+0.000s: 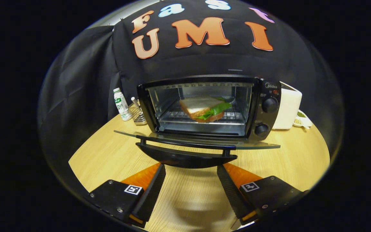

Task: Open the toaster oven, put the food inside, and close the toaster oven door.

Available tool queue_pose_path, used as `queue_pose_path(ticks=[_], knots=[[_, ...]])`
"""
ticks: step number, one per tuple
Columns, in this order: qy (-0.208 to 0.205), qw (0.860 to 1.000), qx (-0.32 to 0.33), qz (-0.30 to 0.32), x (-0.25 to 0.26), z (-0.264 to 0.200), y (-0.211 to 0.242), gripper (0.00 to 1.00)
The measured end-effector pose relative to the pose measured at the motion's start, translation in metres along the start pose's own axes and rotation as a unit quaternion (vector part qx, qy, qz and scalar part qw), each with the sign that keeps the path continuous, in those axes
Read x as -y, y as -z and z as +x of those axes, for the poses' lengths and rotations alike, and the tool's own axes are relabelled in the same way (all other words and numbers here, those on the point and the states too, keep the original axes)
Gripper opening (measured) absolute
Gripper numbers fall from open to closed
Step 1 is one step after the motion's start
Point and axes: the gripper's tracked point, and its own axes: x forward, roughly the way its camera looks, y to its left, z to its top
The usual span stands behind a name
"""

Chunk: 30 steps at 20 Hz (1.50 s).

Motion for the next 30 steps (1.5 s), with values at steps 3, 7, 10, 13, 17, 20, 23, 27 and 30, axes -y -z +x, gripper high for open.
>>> queue_pose_path(ticks=[3,7,10,13,17,20,23,27,30], knots=[[0.01,1.0,0.018,-0.014,0.007,0.009,-0.029,0.96],[0.033,0.997,0.061,-0.035,0.015,0.012,-0.076,0.96],[0.028,0.994,0.102,-0.032,0.011,-0.001,-0.113,0.96],[0.025,0.986,0.158,-0.048,0.004,-0.029,-0.154,0.96],[0.028,0.965,0.249,-0.081,-0.006,-0.086,-0.21,0.97],[0.036,0.948,0.301,-0.097,-0.006,-0.13,-0.245,0.98],[0.047,0.934,0.34,-0.101,-0.004,-0.168,-0.273,0.99],[0.048,0.922,0.371,-0.1,-0.002,-0.208,-0.301,0.99],[0.049,0.918,0.385,-0.084,0.002,-0.235,-0.323,0.99]])
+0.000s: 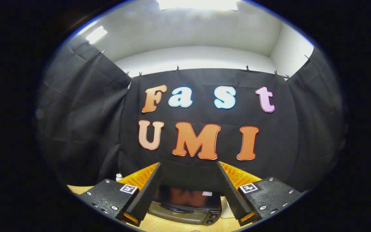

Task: Open the toaster oven, put the food inside, and close the toaster oven door.

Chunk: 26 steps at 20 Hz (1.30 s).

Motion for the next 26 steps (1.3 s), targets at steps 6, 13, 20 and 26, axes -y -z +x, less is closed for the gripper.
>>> queue_pose_path(ticks=[6,13,20,26], knots=[[0.002,1.0,0.021,-0.013,0.002,-0.009,-0.048,0.99],[-0.007,0.999,0.03,0.014,-0.002,-0.006,-0.073,0.99],[-0.03,0.999,0.028,0.016,-0.021,-0.011,-0.085,0.99],[-0.022,0.999,0.036,0.006,-0.028,-0.017,-0.096,0.99]])
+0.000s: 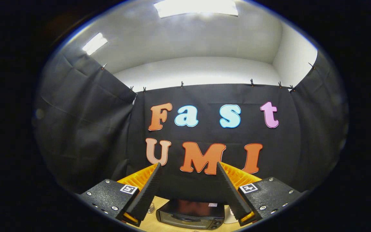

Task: Open the toaster oven, put the food inside, and close the toaster oven door.

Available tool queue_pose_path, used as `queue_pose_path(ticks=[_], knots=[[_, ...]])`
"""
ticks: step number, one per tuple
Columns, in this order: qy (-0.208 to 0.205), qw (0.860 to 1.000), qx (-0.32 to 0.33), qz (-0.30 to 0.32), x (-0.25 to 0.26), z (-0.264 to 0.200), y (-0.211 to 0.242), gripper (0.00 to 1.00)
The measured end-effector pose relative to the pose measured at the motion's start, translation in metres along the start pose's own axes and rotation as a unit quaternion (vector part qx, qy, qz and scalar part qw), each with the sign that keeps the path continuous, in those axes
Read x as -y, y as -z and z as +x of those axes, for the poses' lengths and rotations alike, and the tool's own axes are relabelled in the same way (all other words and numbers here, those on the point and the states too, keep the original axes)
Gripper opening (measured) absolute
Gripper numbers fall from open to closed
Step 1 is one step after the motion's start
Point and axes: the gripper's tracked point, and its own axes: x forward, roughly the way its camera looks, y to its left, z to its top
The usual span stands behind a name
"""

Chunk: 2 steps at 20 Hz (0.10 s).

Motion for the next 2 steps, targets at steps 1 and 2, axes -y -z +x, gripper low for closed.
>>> queue_pose_path(ticks=[1,2], knots=[[-0.001,1.0,0.0,-0.001,-0.0035,-0.0012,-0.0009,0.99],[-0.002,1.0,-0.001,-0.002,-0.0058,-0.0019,-0.0013,0.99]])
